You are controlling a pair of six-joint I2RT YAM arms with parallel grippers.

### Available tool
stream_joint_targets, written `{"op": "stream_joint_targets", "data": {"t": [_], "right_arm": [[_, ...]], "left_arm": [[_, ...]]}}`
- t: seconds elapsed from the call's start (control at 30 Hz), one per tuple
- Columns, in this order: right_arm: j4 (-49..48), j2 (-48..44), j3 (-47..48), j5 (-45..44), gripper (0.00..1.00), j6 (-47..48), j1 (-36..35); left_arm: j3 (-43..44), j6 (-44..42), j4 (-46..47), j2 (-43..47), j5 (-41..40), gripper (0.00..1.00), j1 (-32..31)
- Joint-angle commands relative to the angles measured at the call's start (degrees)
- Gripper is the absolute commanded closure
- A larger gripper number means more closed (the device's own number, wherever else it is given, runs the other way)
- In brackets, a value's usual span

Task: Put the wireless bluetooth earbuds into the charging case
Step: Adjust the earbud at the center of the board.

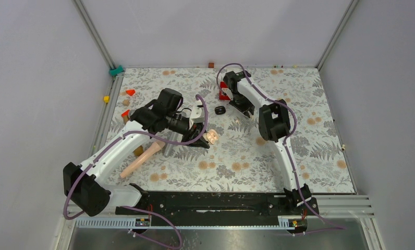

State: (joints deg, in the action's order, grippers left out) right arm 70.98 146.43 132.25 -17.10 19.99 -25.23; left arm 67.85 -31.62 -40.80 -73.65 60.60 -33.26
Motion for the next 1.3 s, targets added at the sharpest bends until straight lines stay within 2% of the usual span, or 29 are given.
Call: {"op": "stream_joint_targets", "data": {"t": [0.0, 0.2, 0.3, 0.5, 0.6, 0.83, 1.1, 1.27], "right_arm": [[2.56, -0.12, 1.76, -1.16, 0.66, -1.12, -0.85], [2.95, -0.62, 0.83, -1.00, 0.65, -1.18, -1.00], [3.14, -0.55, 0.69, -0.53, 0.69, -0.86, -1.34], [3.64, -1.70, -1.17, 1.32, 0.70, 0.10, -1.66], [1.28, -3.83, -4.99, 0.41, 0.71, 0.90, -1.66], [-4.21, -10.89, -13.61, 5.32, 0.70, 5.50, -2.54], [-12.26, -22.47, -30.40, 12.23, 0.70, 12.17, -3.90], [-16.52, -27.79, -36.42, 11.51, 0.70, 12.73, -3.95]], "left_arm": [[-0.11, -1.40, 1.60, 1.74, 0.40, 1.00, 0.21], [-0.08, -1.38, 1.61, 1.97, 0.54, 1.00, 0.22], [-0.17, -1.35, 1.66, 2.22, 0.40, 1.00, 0.24], [-0.30, -1.48, 1.59, 2.33, 0.31, 1.00, 0.25], [-0.34, -1.57, 1.56, 2.30, 0.40, 1.00, 0.28], [-0.29, -1.52, 1.58, 2.35, 0.44, 1.00, 0.26], [-0.29, -1.50, 1.60, 2.44, 0.44, 1.00, 0.22], [-0.32, -1.38, 1.59, 2.39, 0.49, 1.00, 0.29]]}}
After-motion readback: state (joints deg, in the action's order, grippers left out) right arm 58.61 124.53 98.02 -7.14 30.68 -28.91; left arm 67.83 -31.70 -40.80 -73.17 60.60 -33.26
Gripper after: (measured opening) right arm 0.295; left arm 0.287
